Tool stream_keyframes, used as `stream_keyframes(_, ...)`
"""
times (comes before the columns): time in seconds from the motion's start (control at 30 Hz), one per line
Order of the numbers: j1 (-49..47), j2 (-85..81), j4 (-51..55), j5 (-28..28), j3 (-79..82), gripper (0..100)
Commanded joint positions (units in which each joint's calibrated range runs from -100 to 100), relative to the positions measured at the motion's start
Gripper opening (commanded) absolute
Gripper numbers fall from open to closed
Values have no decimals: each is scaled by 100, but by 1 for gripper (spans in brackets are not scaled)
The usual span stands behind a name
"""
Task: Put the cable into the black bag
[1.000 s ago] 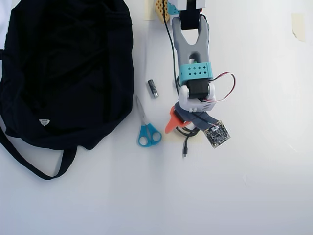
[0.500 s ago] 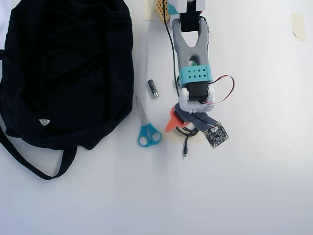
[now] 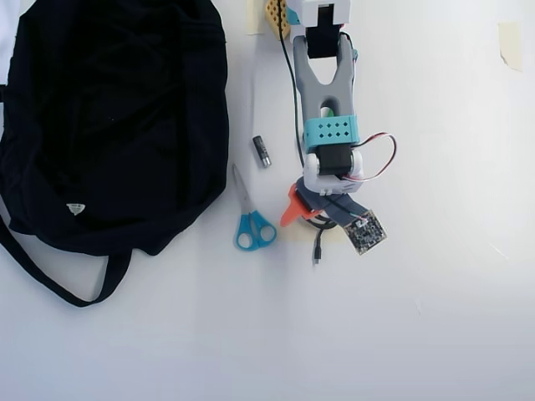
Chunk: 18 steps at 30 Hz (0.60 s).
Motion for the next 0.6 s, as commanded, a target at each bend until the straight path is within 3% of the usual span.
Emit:
stream_keyframes(0.0, -2, -31, -57, 32, -170, 36)
stream_keyframes(0.4, -10, -31, -57, 32, -170, 36)
stream_keyframes(0.57, -10, -39, -57, 37, -170, 27)
